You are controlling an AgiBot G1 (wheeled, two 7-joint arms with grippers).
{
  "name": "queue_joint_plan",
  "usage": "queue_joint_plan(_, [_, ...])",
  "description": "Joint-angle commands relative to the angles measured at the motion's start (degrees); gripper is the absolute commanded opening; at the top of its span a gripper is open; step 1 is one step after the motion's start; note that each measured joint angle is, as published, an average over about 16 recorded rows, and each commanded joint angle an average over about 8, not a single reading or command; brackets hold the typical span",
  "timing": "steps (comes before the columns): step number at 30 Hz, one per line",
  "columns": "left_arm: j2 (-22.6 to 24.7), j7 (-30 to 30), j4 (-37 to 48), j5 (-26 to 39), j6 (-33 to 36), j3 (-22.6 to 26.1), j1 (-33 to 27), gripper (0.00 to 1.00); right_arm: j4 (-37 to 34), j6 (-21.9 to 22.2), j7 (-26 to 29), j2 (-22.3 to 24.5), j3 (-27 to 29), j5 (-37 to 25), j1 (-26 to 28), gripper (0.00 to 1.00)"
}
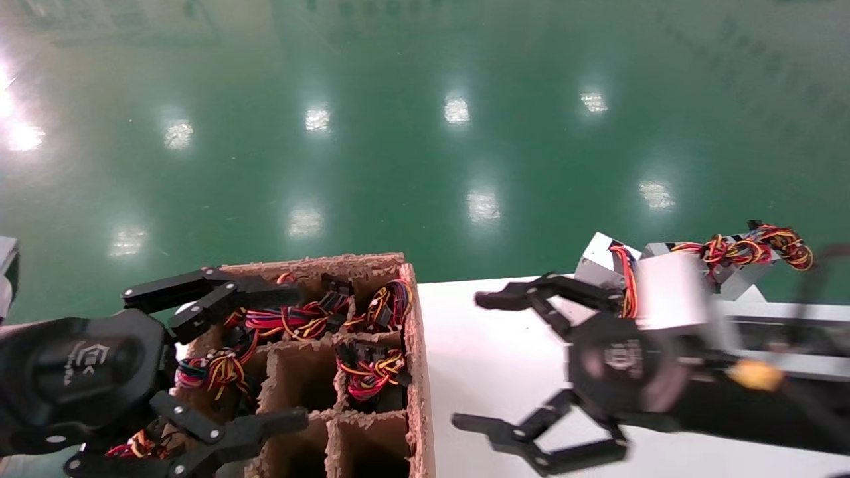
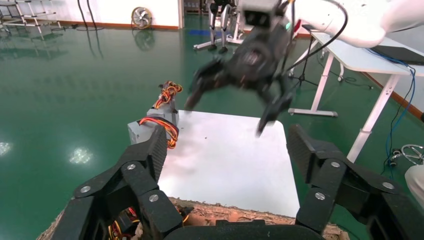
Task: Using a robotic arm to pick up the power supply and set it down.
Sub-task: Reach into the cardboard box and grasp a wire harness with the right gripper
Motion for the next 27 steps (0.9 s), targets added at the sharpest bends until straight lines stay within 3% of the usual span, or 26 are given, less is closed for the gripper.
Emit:
queue_joint_plan(1, [0.0, 0.0, 0.0, 0.0, 0.0, 0.0, 0.0, 0.0, 0.4, 1.55, 0.87, -1.59, -1.76, -3.71, 1.53, 1.0])
queue_joint_plan(6, [0.0, 0.0, 0.0, 0.0, 0.0, 0.0, 0.0, 0.0, -0.47, 2.76, 3.32, -6.3, -5.9, -10.22, 4.8, 1.0])
queue_joint_plan(7, [0.0, 0.0, 0.0, 0.0, 0.0, 0.0, 0.0, 0.0, -0.8, 3.0, 3.69, -7.17, -6.59, -11.32, 5.28, 0.93])
queue_joint_plan(14, [0.0, 0.0, 0.0, 0.0, 0.0, 0.0, 0.0, 0.0, -4.31, 4.81, 4.96, -12.68, -10.44, -17.47, 7.43, 0.06])
queue_joint_plan(15, [0.0, 0.0, 0.0, 0.0, 0.0, 0.0, 0.0, 0.0, -4.88, 4.96, 4.98, -13.37, -10.89, -18.1, 7.59, 0.0])
queue_joint_plan(27, [0.0, 0.0, 0.0, 0.0, 0.0, 0.0, 0.0, 0.0, -9.62, 4.85, 4.38, -17.86, -13.61, -21.56, 9.5, 0.0])
